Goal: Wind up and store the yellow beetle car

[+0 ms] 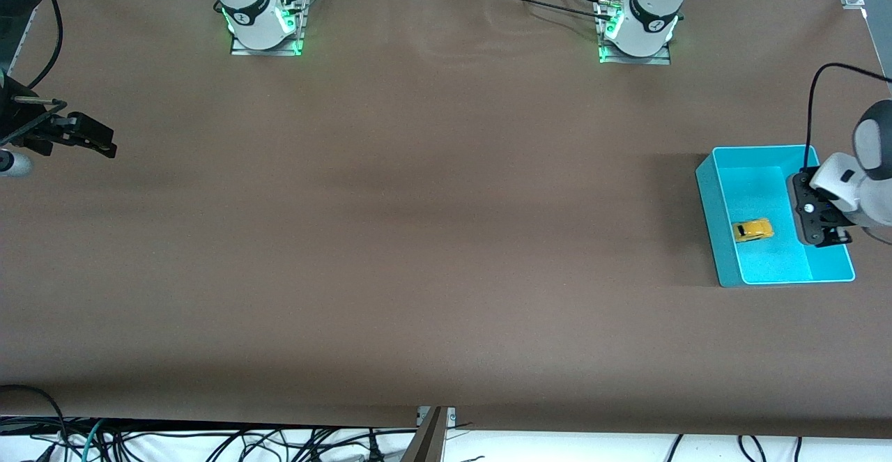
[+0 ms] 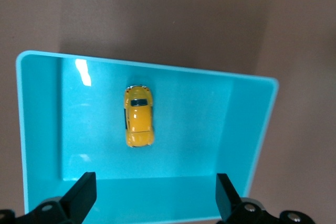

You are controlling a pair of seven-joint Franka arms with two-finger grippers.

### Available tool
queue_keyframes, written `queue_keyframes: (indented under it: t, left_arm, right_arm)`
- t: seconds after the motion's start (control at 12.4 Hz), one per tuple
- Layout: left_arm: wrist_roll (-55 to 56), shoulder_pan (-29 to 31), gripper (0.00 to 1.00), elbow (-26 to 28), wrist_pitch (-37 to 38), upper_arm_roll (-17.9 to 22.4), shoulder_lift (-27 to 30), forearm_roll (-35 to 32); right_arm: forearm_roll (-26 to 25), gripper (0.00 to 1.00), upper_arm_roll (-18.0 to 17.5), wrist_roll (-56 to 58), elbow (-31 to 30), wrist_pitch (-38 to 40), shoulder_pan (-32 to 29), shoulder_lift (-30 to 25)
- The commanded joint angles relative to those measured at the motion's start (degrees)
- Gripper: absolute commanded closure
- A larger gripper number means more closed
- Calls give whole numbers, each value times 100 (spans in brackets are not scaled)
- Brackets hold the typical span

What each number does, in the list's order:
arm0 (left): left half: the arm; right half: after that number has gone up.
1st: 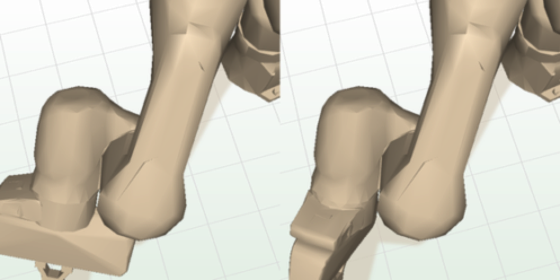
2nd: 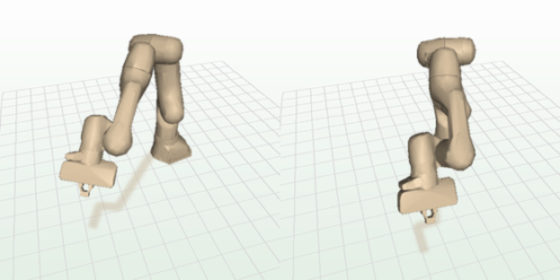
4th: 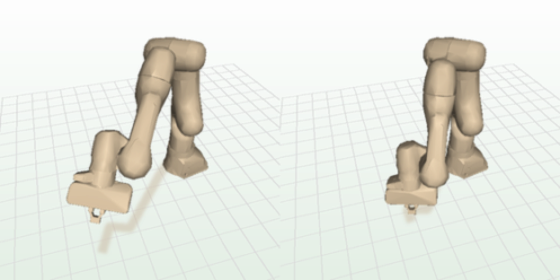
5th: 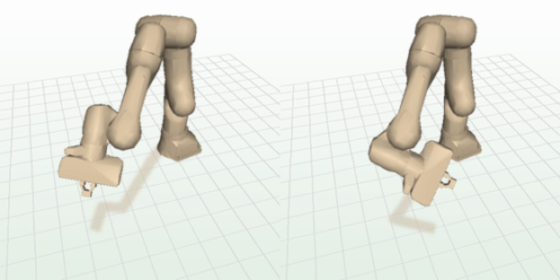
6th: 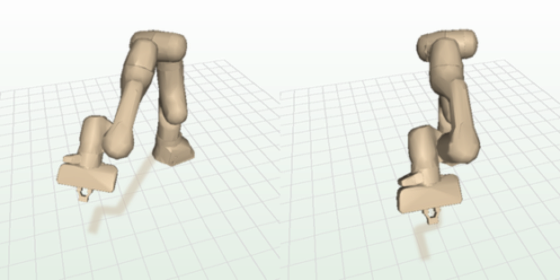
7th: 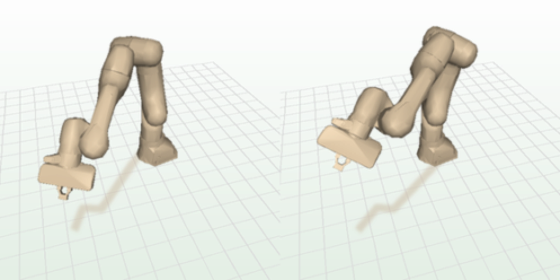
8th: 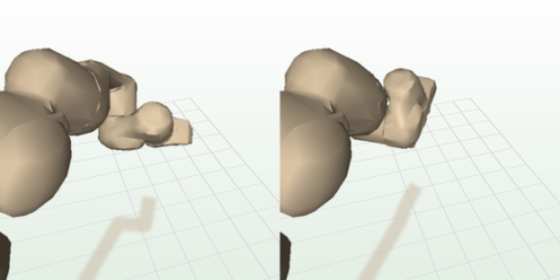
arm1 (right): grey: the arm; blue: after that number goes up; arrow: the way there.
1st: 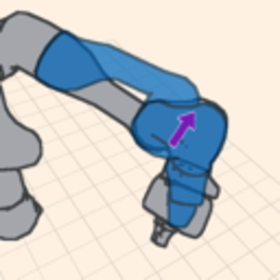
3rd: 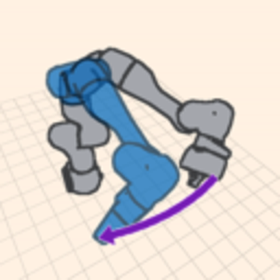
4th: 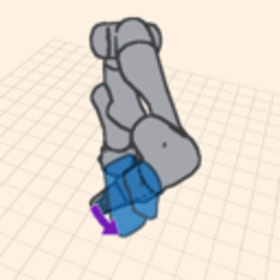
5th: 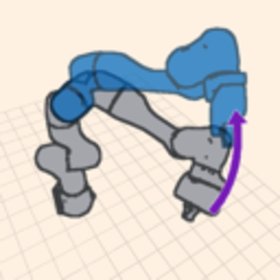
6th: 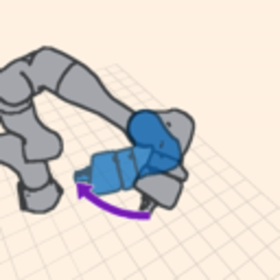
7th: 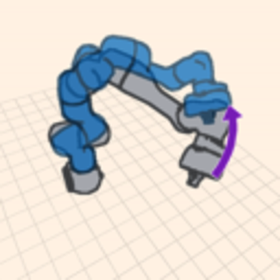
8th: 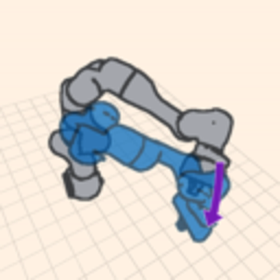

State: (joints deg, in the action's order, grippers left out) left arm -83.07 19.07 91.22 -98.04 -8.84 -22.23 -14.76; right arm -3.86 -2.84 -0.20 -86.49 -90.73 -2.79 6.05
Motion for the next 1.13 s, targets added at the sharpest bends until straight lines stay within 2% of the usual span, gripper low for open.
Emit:
queue_keyframes:
  t: [0.0, 0.08, 0.32, 0.49, 0.81, 0.97, 1.05]
  left_arm:
    - [859, -87, 0, -727, 924, -153, 7, 122]
    - [1358, -383, 0, -746, 1005, -127, 251, 122]
    - [2871, -500, 0, -1262, 1664, -293, 359, 184]
    - [4518, -815, 0, -1186, 1647, -267, 701, 472]
    - [7159, -1335, 0, -555, 1166, -153, 1552, 1087]
    - [7585, -1545, 0, -185, 979, 275, 1887, 1772]
    - [7586, -1755, 0, -36, 962, 539, 2045, 1836]
  right_arm:
    - [26, 0, -32, -59, -8, 64, -28, -51]
    - [26, 0, -32, -59, -8, 64, -28, -51]
    - [26, 0, -32, -59, -8, 64, -28, -51]
    - [26, 0, -32, -59, -8, 64, -28, -51]
    - [26, 0, -32, -51, -8, 64, -28, -51]
    - [26, 0, -32, -59, -8, 64, -28, -51]
    - [26, 0, -32, -59, -8, 64, -28, -51]
